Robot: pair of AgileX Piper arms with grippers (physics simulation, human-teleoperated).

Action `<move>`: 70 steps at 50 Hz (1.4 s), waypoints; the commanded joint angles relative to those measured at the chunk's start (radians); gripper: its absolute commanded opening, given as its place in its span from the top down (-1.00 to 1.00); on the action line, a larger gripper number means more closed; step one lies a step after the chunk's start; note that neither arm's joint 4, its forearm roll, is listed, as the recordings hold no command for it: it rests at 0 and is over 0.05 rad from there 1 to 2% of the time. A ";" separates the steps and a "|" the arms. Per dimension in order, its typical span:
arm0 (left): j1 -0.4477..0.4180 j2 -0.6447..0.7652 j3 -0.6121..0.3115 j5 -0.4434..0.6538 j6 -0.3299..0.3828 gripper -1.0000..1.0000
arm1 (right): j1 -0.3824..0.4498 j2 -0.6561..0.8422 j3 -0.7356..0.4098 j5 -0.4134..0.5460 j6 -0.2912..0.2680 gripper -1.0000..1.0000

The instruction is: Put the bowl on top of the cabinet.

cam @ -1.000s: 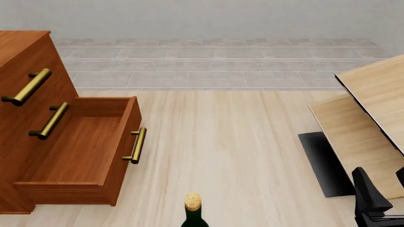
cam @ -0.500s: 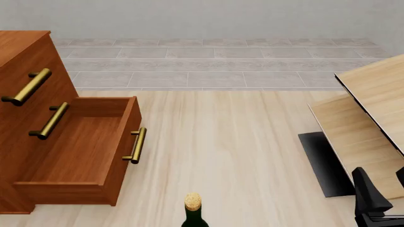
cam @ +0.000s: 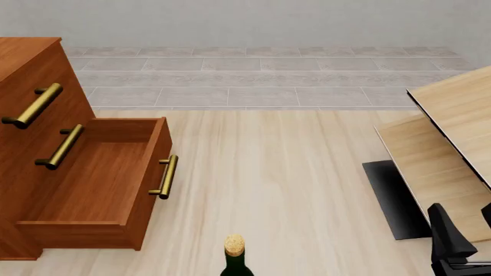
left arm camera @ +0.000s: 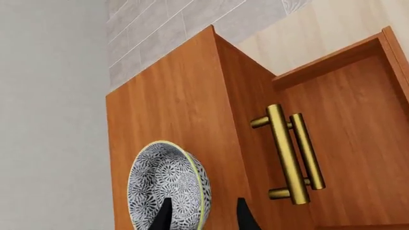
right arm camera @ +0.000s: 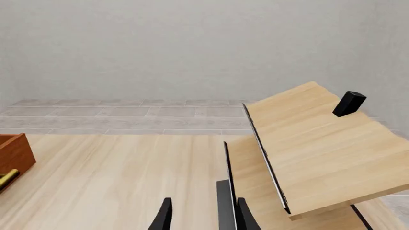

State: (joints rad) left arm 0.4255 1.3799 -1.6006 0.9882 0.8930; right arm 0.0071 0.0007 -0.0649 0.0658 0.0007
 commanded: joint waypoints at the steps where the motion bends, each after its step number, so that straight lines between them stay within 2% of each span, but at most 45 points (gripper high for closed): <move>1: 0.000 -0.003 0.006 -0.016 0.009 -1.00 | 0.000 0.000 0.000 0.000 0.000 -1.00; 7: -0.005 -0.005 0.002 -0.026 0.009 -1.00 | 0.000 0.000 0.000 0.000 0.000 -1.00; 14: -0.043 -0.025 -0.077 0.038 -0.025 -1.00 | 0.000 0.000 0.000 0.000 0.000 -1.00; 18: -0.047 -0.040 -0.072 0.041 -0.010 -1.00 | 0.000 0.000 0.000 0.000 0.000 -1.00; 19: -0.065 -0.038 -0.102 0.069 -0.035 -1.00 | 0.000 0.000 0.000 0.000 0.000 -1.00; 21: -0.055 -0.041 -0.105 0.062 -0.016 -1.00 | 0.000 0.000 0.000 0.000 0.000 -1.00; 37: -0.085 -0.106 -0.100 0.111 -0.006 -1.00 | 0.000 0.000 0.000 0.000 0.000 -1.00; 52: -0.114 -0.159 -0.180 0.225 -0.002 -1.00 | 0.000 0.000 0.000 0.000 0.000 -1.00; 70: -0.128 -0.227 -0.137 0.232 0.021 -1.00 | 0.000 0.000 0.000 0.000 0.000 -1.00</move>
State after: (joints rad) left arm 0.3069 1.1850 -1.7500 1.2085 0.9044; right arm 0.0071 0.0007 -0.0649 0.0658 0.0007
